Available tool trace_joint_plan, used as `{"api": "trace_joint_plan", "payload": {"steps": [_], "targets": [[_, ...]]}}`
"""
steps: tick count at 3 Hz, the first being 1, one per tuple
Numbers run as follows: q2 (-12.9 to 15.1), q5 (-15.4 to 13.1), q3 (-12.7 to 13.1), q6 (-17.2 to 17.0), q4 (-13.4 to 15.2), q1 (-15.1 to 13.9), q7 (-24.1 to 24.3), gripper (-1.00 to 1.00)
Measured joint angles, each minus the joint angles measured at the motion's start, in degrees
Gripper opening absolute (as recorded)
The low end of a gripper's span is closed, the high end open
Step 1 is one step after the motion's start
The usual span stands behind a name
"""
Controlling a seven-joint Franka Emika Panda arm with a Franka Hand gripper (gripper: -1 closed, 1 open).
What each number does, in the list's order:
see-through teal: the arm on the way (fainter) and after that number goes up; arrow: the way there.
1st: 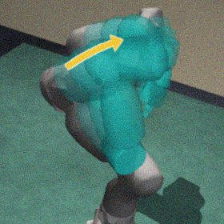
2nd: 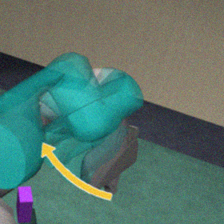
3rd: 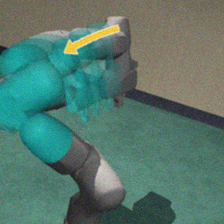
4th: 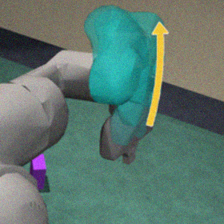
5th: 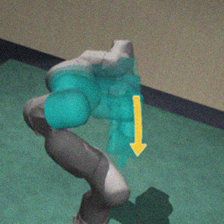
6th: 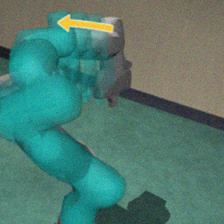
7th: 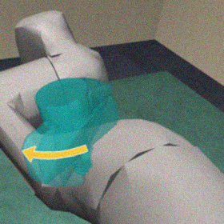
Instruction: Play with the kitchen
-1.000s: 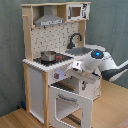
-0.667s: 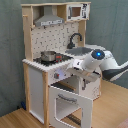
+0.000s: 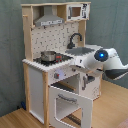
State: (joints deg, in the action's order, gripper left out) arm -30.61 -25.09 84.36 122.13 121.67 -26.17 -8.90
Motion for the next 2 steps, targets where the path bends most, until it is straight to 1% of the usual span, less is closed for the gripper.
{"api": "trace_joint_plan", "payload": {"steps": [1,2], "targets": [[-2.2,-2.8,-0.6,-5.0,-1.8,2.0,0.0,1.0],[-4.4,-5.8,-0.4,-9.3,-3.3,3.4,-0.1,1.0]]}}
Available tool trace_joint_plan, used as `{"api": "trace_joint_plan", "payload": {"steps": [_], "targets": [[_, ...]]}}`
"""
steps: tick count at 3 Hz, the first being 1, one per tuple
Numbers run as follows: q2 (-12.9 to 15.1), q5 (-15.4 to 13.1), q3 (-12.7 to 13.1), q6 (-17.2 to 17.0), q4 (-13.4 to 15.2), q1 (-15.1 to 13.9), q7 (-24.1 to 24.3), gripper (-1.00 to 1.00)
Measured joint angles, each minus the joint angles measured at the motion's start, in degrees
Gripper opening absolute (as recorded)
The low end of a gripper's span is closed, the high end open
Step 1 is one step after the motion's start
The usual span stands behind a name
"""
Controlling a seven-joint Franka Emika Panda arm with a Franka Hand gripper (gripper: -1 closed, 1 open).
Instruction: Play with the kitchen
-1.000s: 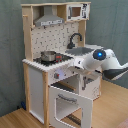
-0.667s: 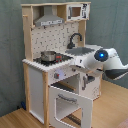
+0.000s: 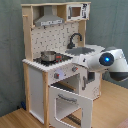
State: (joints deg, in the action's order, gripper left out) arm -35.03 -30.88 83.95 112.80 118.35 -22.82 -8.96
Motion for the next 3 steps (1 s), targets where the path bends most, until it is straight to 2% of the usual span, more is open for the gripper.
{"api": "trace_joint_plan", "payload": {"steps": [1,2,3], "targets": [[-3.1,-4.1,0.5,-4.2,-1.2,1.2,-0.1,1.0],[-6.3,-8.3,1.4,-6.5,-1.5,1.8,-0.1,1.0],[-10.8,-13.0,3.1,-8.2,-1.7,1.9,-0.1,1.0]]}}
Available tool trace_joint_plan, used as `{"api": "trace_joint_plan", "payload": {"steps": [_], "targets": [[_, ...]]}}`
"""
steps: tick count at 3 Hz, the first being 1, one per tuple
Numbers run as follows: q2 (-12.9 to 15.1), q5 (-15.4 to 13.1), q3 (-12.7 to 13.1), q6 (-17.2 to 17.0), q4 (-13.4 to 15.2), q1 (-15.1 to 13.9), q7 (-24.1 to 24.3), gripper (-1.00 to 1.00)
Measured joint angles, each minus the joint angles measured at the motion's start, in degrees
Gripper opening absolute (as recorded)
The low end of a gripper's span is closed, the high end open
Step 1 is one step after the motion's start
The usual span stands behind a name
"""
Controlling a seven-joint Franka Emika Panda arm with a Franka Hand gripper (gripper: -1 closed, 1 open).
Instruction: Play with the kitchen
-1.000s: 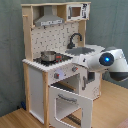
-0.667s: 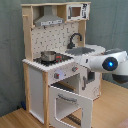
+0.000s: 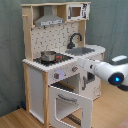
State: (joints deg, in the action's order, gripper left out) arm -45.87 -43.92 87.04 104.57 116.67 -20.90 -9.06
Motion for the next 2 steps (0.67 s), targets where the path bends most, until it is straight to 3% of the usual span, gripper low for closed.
{"api": "trace_joint_plan", "payload": {"steps": [2], "targets": [[-10.1,-6.6,3.1,-1.0,0.0,0.0,-0.1,1.0]]}}
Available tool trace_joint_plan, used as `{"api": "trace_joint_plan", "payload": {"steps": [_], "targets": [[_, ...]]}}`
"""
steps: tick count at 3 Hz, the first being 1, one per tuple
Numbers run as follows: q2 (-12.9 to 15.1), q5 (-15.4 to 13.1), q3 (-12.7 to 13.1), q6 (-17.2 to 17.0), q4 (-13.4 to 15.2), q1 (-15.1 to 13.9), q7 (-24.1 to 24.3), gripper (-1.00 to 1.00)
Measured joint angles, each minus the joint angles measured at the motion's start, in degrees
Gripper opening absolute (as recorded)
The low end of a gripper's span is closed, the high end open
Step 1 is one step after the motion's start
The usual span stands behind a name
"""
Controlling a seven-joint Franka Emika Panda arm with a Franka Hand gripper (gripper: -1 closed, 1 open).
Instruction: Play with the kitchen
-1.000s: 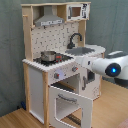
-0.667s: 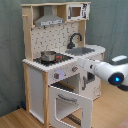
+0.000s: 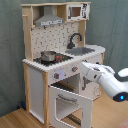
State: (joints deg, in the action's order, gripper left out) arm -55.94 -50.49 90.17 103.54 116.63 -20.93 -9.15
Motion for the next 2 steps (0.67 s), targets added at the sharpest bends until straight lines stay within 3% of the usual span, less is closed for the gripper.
{"api": "trace_joint_plan", "payload": {"steps": [2], "targets": [[-10.1,-5.7,1.8,0.0,-0.8,0.1,-1.2,1.0]]}}
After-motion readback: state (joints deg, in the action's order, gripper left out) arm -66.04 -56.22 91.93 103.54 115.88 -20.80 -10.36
